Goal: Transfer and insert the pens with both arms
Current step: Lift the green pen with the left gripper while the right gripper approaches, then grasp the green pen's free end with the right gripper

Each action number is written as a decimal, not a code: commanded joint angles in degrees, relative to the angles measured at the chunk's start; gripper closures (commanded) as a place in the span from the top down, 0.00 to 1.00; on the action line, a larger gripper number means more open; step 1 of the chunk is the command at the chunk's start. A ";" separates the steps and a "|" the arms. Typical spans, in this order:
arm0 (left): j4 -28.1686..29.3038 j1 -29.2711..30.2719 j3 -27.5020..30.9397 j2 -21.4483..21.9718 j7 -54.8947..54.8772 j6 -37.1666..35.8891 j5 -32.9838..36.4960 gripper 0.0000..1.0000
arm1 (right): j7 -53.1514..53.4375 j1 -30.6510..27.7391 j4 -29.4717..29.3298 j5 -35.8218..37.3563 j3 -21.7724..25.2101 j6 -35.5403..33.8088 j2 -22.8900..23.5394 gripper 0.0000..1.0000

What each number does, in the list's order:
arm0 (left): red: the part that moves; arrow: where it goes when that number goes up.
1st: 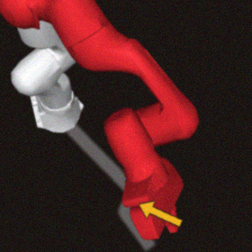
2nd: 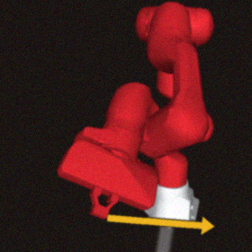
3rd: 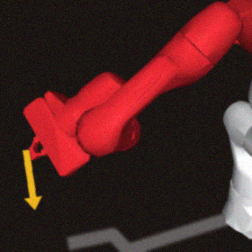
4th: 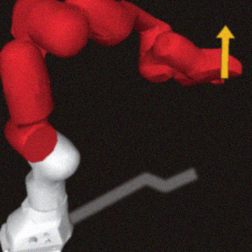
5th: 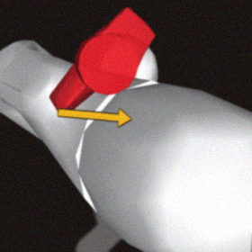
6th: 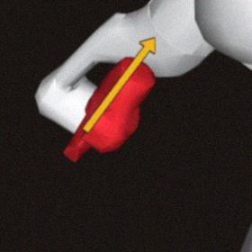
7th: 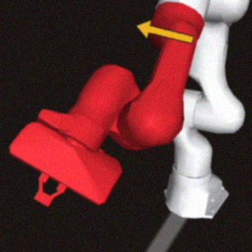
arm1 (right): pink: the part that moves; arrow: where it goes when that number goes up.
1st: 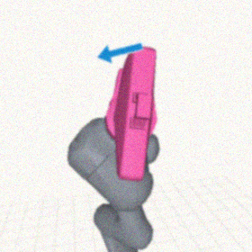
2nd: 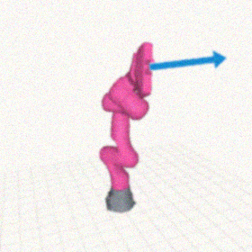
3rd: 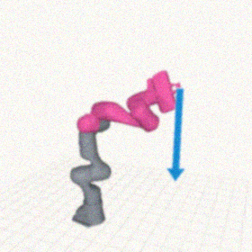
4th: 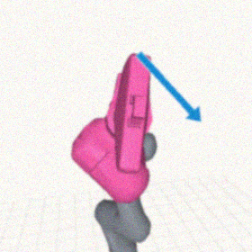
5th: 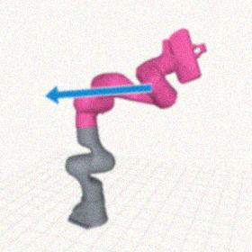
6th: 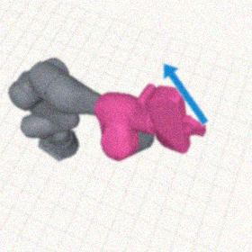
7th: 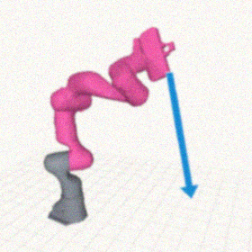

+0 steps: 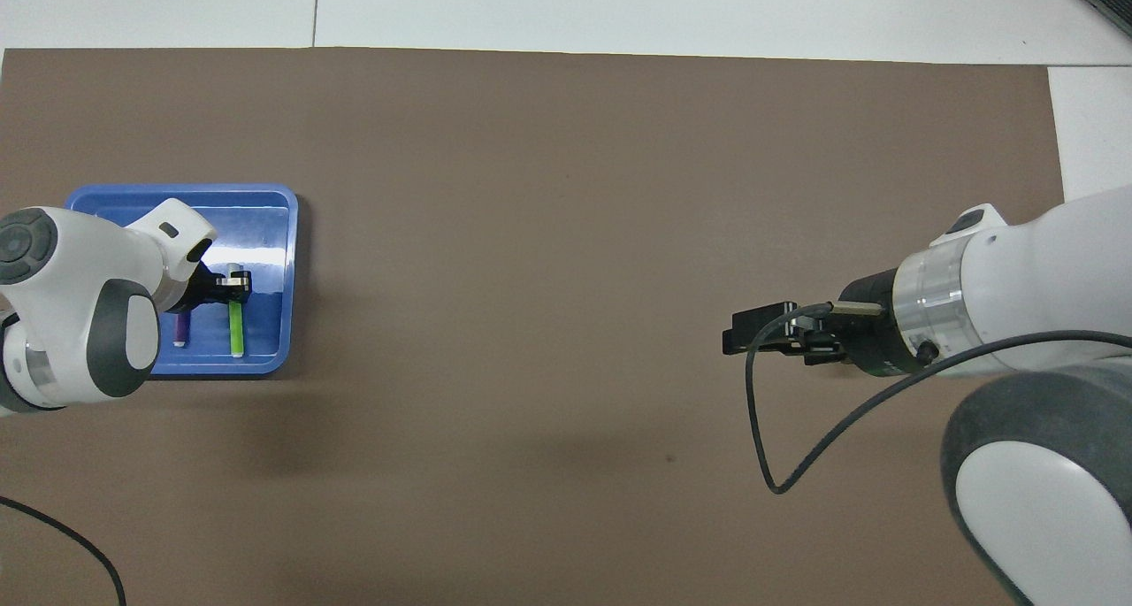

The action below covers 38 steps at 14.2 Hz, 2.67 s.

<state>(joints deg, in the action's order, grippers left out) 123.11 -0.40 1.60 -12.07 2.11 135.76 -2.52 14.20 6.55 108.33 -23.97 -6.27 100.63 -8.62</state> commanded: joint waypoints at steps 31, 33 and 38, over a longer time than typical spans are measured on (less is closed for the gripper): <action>-0.76 -14.19 -2.22 25.34 82.51 -20.27 -30.96 0.00 | 35.02 25.17 1.98 -20.94 -0.24 45.43 10.90 1.00; -0.24 -14.19 -2.22 25.43 84.53 -19.05 -31.66 0.00 | 35.28 26.93 1.98 -20.94 -0.24 46.41 11.51 0.96; 2.84 -15.86 -2.22 26.83 85.34 -14.82 -33.07 0.00 | 38.35 29.39 1.80 -20.94 -0.24 48.25 11.78 0.90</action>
<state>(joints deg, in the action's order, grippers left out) 123.09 -14.53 -1.24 12.21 86.36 118.94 -34.63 51.56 35.46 110.42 -43.60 -6.58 147.33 2.89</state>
